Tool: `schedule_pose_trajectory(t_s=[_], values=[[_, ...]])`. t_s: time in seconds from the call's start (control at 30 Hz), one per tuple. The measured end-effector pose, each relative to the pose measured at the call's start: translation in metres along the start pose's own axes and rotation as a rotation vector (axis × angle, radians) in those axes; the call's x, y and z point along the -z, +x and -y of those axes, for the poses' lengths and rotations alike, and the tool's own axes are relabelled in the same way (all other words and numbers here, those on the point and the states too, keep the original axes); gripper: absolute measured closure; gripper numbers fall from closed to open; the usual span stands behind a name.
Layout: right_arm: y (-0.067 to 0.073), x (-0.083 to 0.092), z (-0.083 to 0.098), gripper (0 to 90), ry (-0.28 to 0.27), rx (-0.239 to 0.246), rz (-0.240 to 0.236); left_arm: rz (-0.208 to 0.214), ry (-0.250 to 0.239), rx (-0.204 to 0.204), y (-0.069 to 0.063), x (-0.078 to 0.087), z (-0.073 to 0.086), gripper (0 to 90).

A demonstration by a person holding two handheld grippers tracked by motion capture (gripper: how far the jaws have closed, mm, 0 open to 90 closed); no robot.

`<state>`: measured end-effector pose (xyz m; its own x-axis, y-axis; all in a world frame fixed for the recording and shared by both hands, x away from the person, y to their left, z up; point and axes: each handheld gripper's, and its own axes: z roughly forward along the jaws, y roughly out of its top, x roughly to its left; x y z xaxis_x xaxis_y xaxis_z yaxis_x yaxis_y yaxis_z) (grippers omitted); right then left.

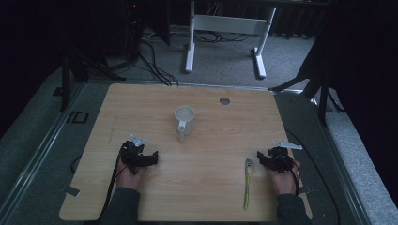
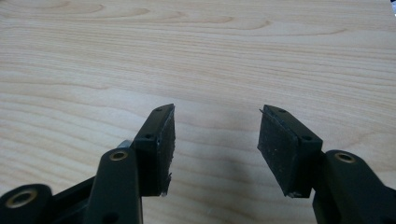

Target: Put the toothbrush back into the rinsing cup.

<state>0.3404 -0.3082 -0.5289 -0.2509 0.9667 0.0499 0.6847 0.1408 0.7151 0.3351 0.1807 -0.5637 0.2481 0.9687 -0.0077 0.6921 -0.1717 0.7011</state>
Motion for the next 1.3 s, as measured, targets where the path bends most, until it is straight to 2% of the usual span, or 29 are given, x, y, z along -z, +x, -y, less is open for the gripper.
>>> schedule_pose_trajectory(t_s=[0.23,0.33,0.5,0.9,1.3], values=[[0.004,0.007,0.002,45.4,0.008,-0.003,0.002,0.0,-0.001,0.001,0.0,0.0,0.0,10.1],[0.008,0.009,0.003,49.1,0.03,-0.031,-0.016,0.0,0.0,0.0,0.0,0.0,0.0,10.2],[0.014,0.009,0.002,52.6,0.057,-0.066,-0.015,0.0,0.0,0.001,0.0,0.0,0.0,10.2],[0.032,0.015,0.0,52.4,0.096,-0.019,0.004,0.0,0.0,0.0,0.0,0.0,0.0,10.2],[0.049,0.025,0.0,54.3,0.169,-0.026,-0.005,0.0,-0.001,0.001,0.0,0.0,0.0,10.2]])
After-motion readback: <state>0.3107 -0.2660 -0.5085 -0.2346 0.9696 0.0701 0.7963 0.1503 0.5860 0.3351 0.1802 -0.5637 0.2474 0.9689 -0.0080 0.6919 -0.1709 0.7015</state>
